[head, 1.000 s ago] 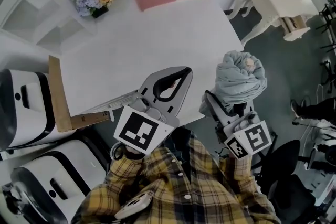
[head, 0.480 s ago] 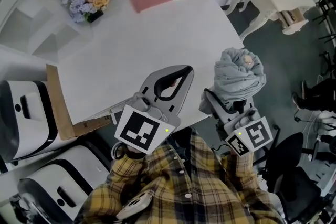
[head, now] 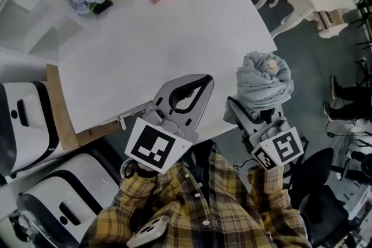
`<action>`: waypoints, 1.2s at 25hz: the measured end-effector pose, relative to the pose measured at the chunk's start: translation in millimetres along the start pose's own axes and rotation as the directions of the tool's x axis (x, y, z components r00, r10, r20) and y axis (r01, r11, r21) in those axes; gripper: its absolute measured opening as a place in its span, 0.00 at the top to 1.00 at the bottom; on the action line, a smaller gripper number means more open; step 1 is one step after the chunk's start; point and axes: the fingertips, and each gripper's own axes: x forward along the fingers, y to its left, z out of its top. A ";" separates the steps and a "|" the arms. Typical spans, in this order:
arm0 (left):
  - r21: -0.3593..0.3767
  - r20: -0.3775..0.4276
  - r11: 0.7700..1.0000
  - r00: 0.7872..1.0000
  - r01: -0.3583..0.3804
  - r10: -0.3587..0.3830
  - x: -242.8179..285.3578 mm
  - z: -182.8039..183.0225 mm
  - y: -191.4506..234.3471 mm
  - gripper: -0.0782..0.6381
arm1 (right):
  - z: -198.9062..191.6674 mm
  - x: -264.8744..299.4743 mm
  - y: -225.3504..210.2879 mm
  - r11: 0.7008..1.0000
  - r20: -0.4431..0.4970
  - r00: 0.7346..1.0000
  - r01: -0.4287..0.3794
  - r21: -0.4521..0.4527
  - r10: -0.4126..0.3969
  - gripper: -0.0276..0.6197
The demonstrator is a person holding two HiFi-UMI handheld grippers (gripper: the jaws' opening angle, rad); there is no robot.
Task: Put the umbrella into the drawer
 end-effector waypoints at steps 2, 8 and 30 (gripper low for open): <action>-0.008 -0.008 1.000 1.000 -0.004 0.004 3.4 -8.7 4.5 0.87 | -10.1 5.2 -3.0 0.999 -0.032 0.999 -0.012 -0.040 0.011 0.52; -0.020 -0.041 1.000 0.999 -0.007 0.006 13.9 -32.2 6.8 0.87 | -42.9 15.5 -10.2 0.987 -0.117 0.990 -0.090 -0.133 0.075 0.52; -0.068 -0.208 0.990 0.973 -0.120 0.104 -9.3 -138.7 8.5 0.87 | -176.5 42.2 -19.0 0.888 -0.443 0.876 -0.345 -0.304 0.189 0.52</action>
